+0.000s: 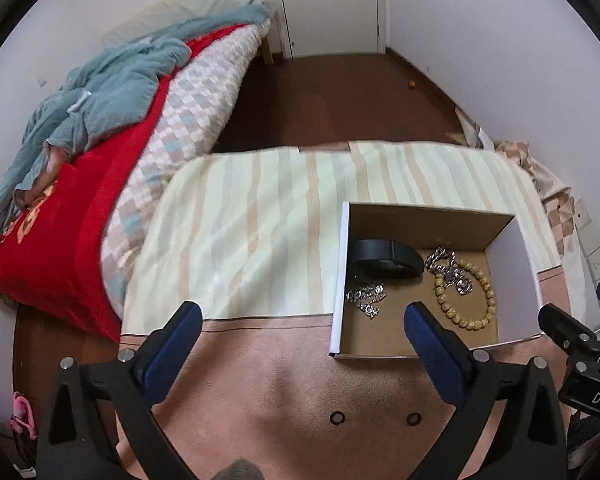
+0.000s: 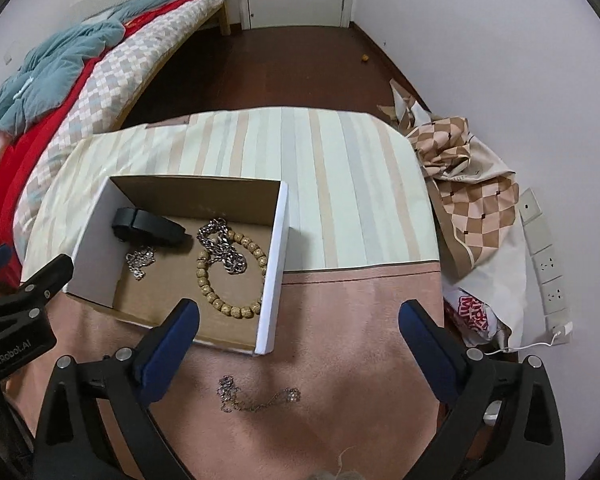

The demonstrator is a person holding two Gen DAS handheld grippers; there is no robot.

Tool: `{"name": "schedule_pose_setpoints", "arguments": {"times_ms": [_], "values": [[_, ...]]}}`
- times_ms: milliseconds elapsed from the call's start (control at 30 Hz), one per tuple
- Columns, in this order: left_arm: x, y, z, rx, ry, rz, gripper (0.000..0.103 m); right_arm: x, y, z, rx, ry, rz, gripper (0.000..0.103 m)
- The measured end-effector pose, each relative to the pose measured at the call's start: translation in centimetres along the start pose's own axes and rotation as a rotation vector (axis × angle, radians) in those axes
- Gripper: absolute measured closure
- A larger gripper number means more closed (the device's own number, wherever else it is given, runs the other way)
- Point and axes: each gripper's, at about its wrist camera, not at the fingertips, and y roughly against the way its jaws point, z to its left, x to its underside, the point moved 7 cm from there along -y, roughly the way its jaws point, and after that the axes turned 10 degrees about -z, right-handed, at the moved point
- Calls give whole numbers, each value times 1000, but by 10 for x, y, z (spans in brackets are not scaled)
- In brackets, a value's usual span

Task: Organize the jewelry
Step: 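Withdraw both tools from the box back over the table, then grasp the thin silver pendant chain with the right tool while the left grasps a small black ring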

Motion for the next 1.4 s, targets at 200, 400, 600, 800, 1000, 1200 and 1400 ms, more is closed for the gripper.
{"name": "schedule_pose_setpoints", "arguments": {"times_ms": [200, 400, 600, 800, 1000, 1200, 1400], "values": [[-6, 43, 9, -53, -1, -98, 0, -4, 33, 1, -4, -20, -64, 2], [-6, 80, 14, -60, 18, -148, 0, -7, 71, 1, 1, -22, -127, 2], [-7, 105, 17, -45, 50, -170, 0, -6, 108, 3, -9, -14, -174, 2], [3, 114, 28, -78, 109, -206, 0, 6, 127, 6, -89, -34, -231, 2], [49, 71, 23, -94, 75, -78, 0, 51, 89, -7, -80, -69, -170, 3], [95, 25, 23, -144, 69, 47, 0, 92, 33, -23, -103, -123, -88, 39], [104, 7, 23, -165, 70, 70, 0, 102, 0, -24, -98, -96, -96, 39]]}}
